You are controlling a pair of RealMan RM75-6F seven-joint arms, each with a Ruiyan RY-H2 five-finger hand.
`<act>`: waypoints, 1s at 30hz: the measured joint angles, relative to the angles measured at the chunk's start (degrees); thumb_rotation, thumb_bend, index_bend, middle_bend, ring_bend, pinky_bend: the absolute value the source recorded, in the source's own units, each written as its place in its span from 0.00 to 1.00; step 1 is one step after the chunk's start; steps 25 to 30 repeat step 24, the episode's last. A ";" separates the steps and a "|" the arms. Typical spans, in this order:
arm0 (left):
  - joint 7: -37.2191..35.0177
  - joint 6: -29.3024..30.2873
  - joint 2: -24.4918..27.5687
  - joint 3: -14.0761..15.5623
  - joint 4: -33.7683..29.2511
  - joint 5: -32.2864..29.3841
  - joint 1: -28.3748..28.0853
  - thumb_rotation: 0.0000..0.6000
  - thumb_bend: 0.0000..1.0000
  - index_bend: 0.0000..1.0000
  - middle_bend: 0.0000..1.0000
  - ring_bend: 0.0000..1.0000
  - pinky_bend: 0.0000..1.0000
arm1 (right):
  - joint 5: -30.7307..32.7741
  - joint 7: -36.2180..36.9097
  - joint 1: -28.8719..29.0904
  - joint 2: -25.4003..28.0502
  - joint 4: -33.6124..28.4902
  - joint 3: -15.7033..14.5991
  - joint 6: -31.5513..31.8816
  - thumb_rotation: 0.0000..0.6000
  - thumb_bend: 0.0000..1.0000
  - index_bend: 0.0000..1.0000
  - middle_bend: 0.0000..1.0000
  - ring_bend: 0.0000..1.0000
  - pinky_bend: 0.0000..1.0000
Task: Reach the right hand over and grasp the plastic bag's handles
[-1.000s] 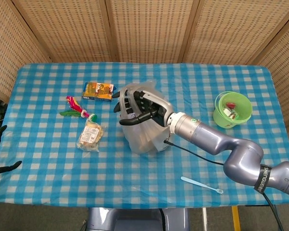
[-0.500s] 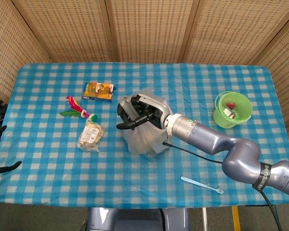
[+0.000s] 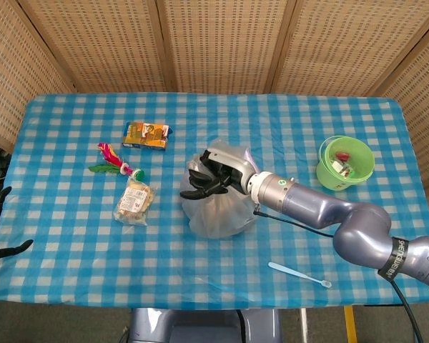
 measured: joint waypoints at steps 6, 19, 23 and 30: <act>-0.22 0.17 0.05 0.11 0.02 0.24 0.08 1.00 0.00 0.00 0.00 0.00 0.00 | 3.89 -2.70 -0.42 0.13 -0.62 -1.12 3.61 1.00 1.00 0.91 0.92 0.89 1.00; -0.95 -0.52 0.34 0.16 0.06 0.20 -0.22 1.00 0.00 0.00 0.00 0.00 0.00 | 12.71 -5.91 0.78 3.48 -2.89 -2.07 17.41 1.00 1.00 0.90 0.91 0.89 1.00; -1.15 -0.75 0.46 0.11 0.07 0.02 -0.33 1.00 0.00 0.00 0.00 0.00 0.00 | 18.98 -7.27 2.97 7.10 -4.84 -2.25 22.89 1.00 1.00 0.90 0.91 0.89 1.00; -1.18 -0.79 0.48 0.11 0.06 -0.01 -0.34 1.00 0.00 0.00 0.00 0.00 0.00 | 20.50 -7.70 3.58 8.13 -5.34 -2.32 23.61 1.00 1.00 0.90 0.91 0.89 1.00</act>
